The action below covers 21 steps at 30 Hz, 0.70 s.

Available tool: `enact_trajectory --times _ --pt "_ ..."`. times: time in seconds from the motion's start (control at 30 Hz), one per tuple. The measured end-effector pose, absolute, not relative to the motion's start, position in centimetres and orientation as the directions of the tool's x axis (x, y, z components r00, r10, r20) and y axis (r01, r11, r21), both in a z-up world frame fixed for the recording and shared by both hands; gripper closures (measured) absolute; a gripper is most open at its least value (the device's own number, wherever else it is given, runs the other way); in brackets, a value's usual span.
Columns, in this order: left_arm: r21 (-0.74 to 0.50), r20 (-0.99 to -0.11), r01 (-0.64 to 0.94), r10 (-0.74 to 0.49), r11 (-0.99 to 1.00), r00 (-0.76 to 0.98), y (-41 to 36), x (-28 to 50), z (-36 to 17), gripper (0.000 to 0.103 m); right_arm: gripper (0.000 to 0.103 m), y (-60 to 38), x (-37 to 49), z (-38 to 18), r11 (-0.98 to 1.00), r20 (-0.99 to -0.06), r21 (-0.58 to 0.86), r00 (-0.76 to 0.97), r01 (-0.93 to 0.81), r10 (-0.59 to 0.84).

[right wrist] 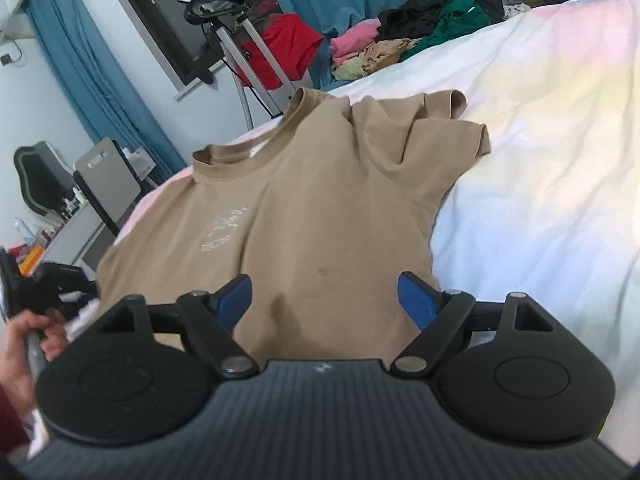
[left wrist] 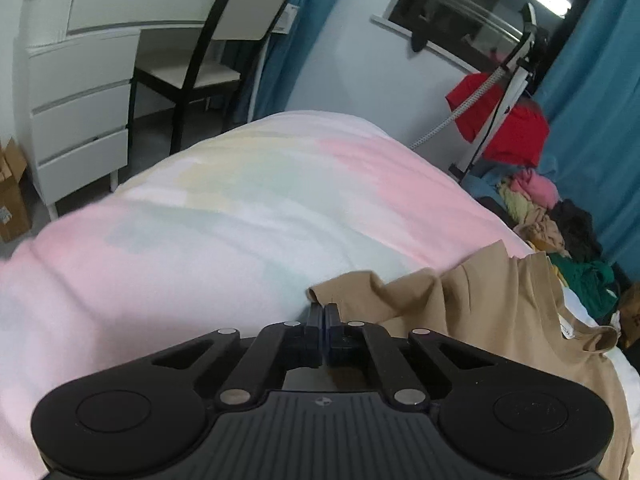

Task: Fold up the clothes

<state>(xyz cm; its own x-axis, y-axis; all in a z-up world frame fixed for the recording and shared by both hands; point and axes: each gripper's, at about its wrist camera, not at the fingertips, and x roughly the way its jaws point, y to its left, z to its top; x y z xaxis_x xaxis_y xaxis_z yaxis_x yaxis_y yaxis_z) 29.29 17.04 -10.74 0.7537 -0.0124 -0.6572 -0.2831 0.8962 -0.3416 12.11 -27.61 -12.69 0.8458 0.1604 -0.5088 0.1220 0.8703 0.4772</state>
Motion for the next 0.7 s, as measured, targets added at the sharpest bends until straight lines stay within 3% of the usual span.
enact_trajectory --times 0.23,0.37,0.47,0.57,0.67,0.7 --pt "-0.198 -0.661 -0.366 0.152 0.909 0.735 19.1 32.6 -4.3 0.103 0.021 -27.5 12.0 -12.6 0.874 -0.507 0.468 0.850 0.129 0.147" --pt "0.011 -0.621 -0.457 0.364 0.889 0.694 18.7 34.7 -0.4 0.103 0.022 -27.9 12.0 -12.5 0.872 -0.509 0.468 0.850 0.140 0.136" --pt "0.049 -0.619 -0.460 0.388 0.887 0.683 18.6 35.1 0.4 0.101 0.022 -28.1 12.2 -12.6 0.872 -0.509 0.467 0.850 0.145 0.131" --pt "-0.009 -0.674 -0.438 0.318 0.899 0.667 18.9 34.7 -0.8 0.092 0.022 -28.3 12.1 -12.6 0.868 -0.511 0.475 0.849 0.146 0.137" --pt "-0.044 -0.708 -0.428 0.274 0.903 0.651 18.8 34.1 -3.1 0.064 0.022 -28.4 12.0 -12.6 0.861 -0.508 0.488 0.849 0.145 0.145" --pt "-0.057 -0.716 -0.426 0.261 0.903 0.647 18.8 33.8 -3.8 0.050 0.022 -28.5 12.0 -12.7 0.858 -0.508 0.493 0.849 0.146 0.148"
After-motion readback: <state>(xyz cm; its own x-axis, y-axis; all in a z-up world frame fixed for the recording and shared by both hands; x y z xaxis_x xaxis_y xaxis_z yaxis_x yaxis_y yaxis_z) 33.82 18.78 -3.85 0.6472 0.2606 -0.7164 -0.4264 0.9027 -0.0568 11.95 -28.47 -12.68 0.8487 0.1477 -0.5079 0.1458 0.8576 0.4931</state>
